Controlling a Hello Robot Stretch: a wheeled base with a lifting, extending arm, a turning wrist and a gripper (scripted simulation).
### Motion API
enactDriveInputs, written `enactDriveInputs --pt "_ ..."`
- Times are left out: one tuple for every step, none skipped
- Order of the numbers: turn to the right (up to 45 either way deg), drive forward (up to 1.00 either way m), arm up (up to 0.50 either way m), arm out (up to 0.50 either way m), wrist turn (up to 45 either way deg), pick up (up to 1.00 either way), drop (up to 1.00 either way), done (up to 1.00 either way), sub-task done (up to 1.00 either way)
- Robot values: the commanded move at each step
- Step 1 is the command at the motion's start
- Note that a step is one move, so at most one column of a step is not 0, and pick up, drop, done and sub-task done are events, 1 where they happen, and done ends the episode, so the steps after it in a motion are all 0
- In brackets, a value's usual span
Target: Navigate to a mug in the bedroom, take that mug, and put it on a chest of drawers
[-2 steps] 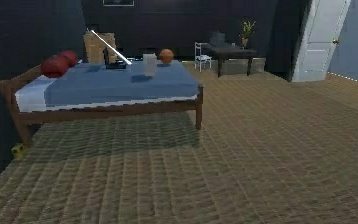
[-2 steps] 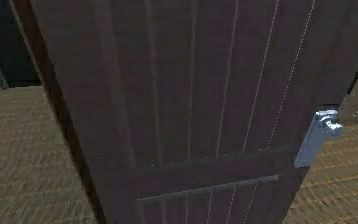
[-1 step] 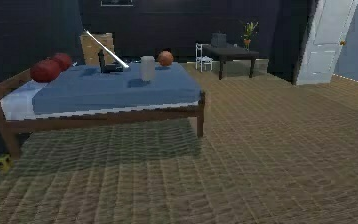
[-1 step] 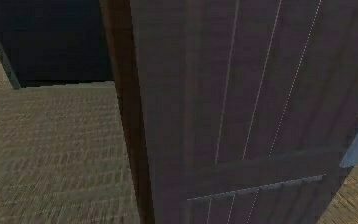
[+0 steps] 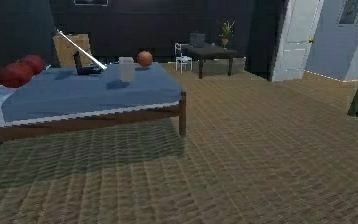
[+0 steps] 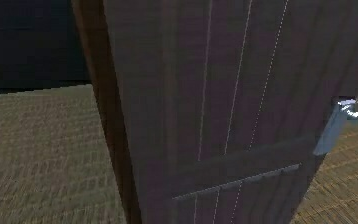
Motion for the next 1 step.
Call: enactDriveInputs --pt "0.0 0.20 0.00 0.00 0.0 0.00 0.00 0.00 0.00"
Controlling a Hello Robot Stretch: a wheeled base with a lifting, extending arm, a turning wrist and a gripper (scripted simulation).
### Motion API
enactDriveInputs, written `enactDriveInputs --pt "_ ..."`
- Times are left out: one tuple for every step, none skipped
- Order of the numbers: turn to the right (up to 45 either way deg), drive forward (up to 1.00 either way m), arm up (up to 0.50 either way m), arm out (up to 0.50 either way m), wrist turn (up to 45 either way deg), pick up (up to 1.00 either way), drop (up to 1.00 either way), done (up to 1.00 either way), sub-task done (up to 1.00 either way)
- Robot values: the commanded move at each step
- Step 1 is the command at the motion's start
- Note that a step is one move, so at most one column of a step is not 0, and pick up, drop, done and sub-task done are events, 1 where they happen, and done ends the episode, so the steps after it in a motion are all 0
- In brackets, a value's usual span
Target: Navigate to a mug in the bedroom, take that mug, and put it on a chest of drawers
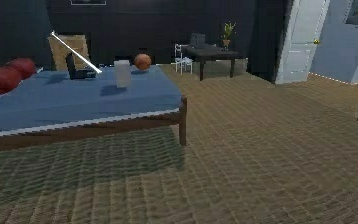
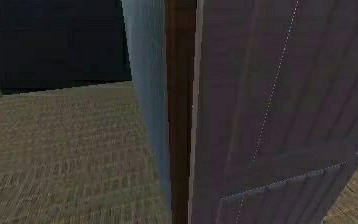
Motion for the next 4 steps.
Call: enactDriveInputs --pt "18.0 0.00 0.00 0.00 0.0 0.00 0.00 0.00 0.00" --pt "0.0 0.40 0.00 0.00 0.0 0.00 0.00 0.00 0.00" --pt "21.0 0.00 0.00 0.00 0.0 0.00 0.00 0.00 0.00" --pt "0.0 1.00 0.00 0.00 0.0 0.00 0.00 0.00 0.00"
